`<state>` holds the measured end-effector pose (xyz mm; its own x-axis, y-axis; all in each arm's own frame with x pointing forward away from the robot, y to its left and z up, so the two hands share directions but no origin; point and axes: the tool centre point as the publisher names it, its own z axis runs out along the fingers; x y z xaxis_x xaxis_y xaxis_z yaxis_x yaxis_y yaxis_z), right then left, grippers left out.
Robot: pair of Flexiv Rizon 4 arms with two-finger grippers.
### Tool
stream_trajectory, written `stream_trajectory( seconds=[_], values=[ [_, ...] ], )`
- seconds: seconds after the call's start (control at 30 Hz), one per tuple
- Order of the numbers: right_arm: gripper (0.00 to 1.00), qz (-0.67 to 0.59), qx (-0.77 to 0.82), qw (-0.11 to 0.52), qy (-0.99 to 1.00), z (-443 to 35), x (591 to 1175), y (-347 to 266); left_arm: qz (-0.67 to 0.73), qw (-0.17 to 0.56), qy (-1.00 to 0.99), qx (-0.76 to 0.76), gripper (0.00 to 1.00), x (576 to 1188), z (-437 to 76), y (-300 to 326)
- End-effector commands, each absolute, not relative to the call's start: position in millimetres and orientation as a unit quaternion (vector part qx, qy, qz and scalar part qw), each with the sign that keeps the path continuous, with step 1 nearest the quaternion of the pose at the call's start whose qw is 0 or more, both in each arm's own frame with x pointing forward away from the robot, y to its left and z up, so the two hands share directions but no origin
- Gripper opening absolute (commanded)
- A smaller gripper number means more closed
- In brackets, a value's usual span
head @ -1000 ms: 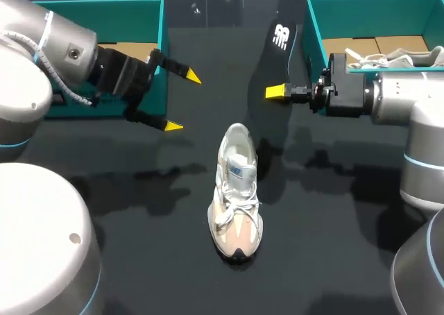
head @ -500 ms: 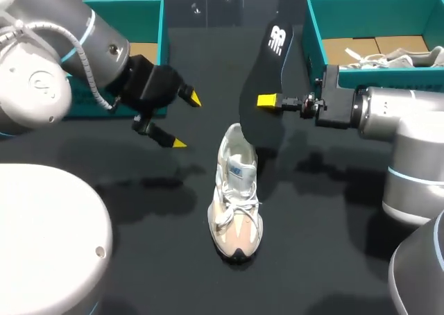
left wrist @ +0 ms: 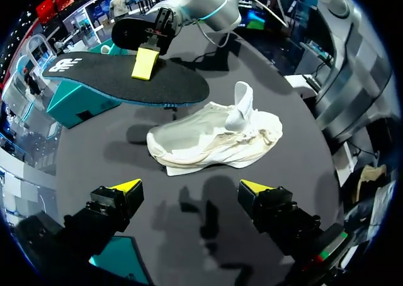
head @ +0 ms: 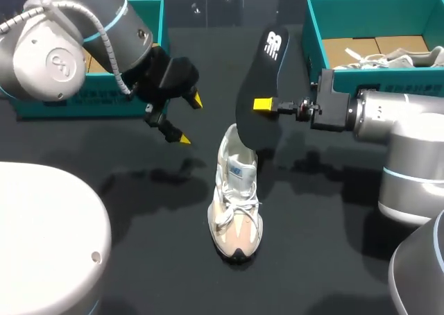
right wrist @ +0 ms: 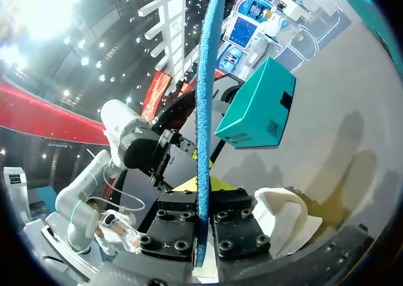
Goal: Take the shoe out of the shoebox, open the shoe tongue, remove and reinsert the insole, then place the shoe into the shoebox
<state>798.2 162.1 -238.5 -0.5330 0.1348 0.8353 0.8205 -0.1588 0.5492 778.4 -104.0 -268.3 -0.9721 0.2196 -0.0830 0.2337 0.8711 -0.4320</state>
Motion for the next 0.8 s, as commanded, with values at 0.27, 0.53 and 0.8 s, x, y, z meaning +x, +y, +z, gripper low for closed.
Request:
stream_trajectory(
  seconds=[0.27, 0.53, 0.8],
  values=[
    [0.00, -0.670, -0.372, 0.248, -0.593, -263, 817, 168, -0.211, 0.018, 0.968, 0.136, 1.00, 770, -312, -116],
    [0.00, -0.670, -0.372, 0.248, -0.593, -263, 817, 168, -0.211, 0.018, 0.968, 0.136, 1.00, 770, -312, -116],
    [0.00, -0.675, -0.332, 0.250, -0.610, -268, 821, 183, -0.228, 0.011, 0.965, 0.128, 1.00, 773, -330, -124]
  ],
)
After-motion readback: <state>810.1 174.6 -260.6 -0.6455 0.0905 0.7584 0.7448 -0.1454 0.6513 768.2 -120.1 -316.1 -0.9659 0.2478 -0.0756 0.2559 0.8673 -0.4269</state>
